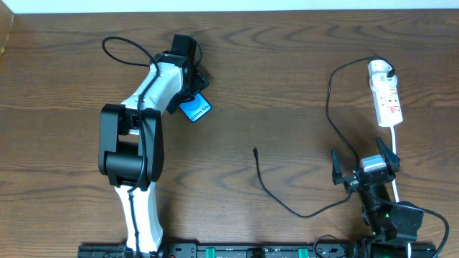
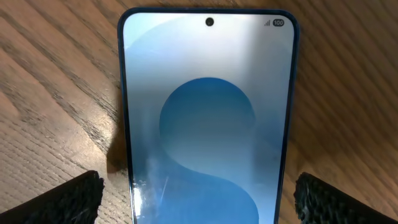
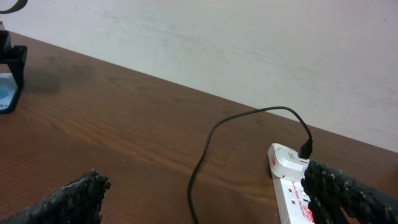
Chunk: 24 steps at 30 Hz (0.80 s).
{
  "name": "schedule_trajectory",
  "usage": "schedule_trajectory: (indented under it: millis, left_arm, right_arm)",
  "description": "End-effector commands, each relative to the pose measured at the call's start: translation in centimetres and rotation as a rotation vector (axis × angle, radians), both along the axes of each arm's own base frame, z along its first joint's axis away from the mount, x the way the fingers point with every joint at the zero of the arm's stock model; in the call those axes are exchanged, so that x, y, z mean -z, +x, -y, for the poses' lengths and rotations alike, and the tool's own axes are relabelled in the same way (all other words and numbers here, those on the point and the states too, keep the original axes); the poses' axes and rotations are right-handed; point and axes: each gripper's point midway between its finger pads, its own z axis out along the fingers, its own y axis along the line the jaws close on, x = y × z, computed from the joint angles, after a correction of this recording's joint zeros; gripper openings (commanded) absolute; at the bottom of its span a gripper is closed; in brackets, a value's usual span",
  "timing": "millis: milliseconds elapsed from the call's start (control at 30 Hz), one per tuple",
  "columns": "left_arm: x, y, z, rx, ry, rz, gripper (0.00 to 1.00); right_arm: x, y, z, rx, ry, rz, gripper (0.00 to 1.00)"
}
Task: Plug charger to phone and switch on socket
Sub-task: 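Close the left gripper on the phone's bottom end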
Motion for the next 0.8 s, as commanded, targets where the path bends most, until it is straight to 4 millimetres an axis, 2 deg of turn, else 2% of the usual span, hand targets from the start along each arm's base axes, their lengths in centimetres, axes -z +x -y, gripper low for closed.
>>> schedule_trajectory:
  millis: [0, 767]
  left_arm:
    - [0.83, -0.48, -0.13, -0.016, 0.002, -0.024, 0.98]
    - [1.27, -0.90, -0.21, -0.017, 0.005, -0.036, 0.98]
  right_arm:
    - [0.11, -0.03, -0.11, -0.005, -0.011, 0.000, 0.99]
    - [0.11, -0.03, -0.10, -0.004, -0.011, 0.000, 0.99]
